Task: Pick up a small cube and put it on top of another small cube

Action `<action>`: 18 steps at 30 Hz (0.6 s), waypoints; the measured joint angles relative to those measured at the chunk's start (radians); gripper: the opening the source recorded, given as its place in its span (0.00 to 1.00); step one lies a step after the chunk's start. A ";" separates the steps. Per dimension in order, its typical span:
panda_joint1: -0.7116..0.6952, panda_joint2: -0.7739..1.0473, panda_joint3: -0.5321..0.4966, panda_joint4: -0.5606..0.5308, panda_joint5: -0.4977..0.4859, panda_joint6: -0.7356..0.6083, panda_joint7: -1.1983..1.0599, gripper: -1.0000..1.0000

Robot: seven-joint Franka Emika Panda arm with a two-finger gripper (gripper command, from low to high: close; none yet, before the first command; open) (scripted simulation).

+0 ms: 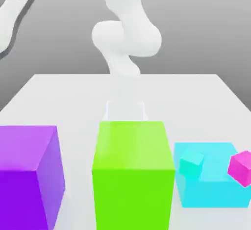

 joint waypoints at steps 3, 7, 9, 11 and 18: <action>0.091 -0.017 0.078 -0.006 0.027 0.000 0.018 0.00; 0.233 -0.044 0.172 -0.025 0.059 0.005 0.043 0.00; 0.316 -0.058 0.218 -0.035 0.076 0.008 0.056 0.00; 0.405 -0.073 0.264 -0.048 0.092 0.014 0.071 0.00; 0.771 -0.136 0.441 -0.139 0.051 0.078 0.192 0.00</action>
